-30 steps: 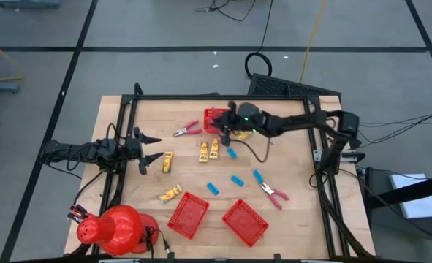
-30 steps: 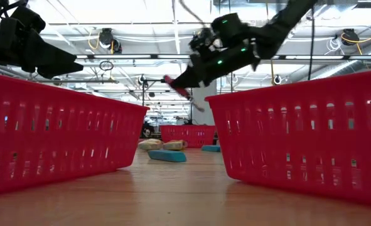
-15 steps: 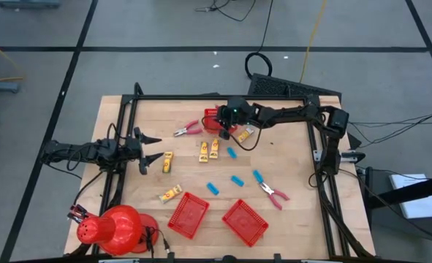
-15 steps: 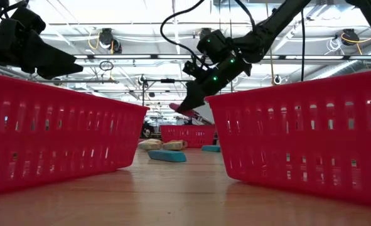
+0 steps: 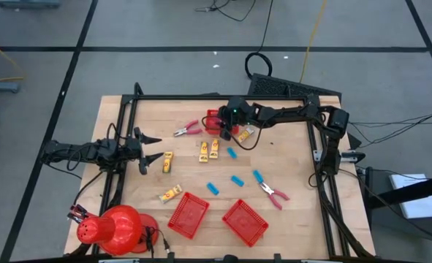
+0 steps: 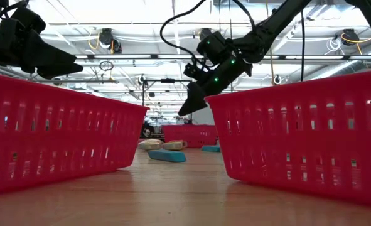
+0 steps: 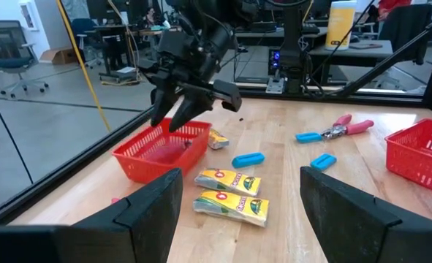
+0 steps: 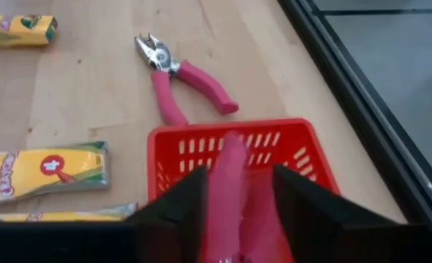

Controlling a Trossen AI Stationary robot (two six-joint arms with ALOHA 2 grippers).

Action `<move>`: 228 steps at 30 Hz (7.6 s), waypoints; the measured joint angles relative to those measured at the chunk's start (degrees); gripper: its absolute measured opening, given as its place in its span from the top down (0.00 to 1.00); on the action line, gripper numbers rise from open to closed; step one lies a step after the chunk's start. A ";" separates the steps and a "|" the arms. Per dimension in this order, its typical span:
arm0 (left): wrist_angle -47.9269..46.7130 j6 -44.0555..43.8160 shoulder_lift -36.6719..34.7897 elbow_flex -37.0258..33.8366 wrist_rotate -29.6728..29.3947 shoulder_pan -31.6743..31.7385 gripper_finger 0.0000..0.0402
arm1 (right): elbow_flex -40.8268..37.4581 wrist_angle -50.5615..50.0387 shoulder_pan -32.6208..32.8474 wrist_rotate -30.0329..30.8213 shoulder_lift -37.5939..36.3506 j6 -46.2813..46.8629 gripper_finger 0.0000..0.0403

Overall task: Pick & Place School Supplies
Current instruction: Put the top pink puncher into the top red basket, then put the yellow crayon pack into the bottom right red basket

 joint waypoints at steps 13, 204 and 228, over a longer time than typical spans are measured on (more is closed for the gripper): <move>3.88 -3.81 11.03 -0.02 -3.86 0.41 0.32 | -0.04 -3.44 5.40 0.88 -5.24 -5.03 0.43; 18.71 10.68 68.10 30.05 24.48 24.02 0.19 | -14.71 -26.71 9.38 10.17 -5.75 -6.01 0.96; 17.55 10.53 68.12 30.10 24.46 23.74 0.19 | -16.06 -28.99 38.86 22.26 -23.78 14.41 0.96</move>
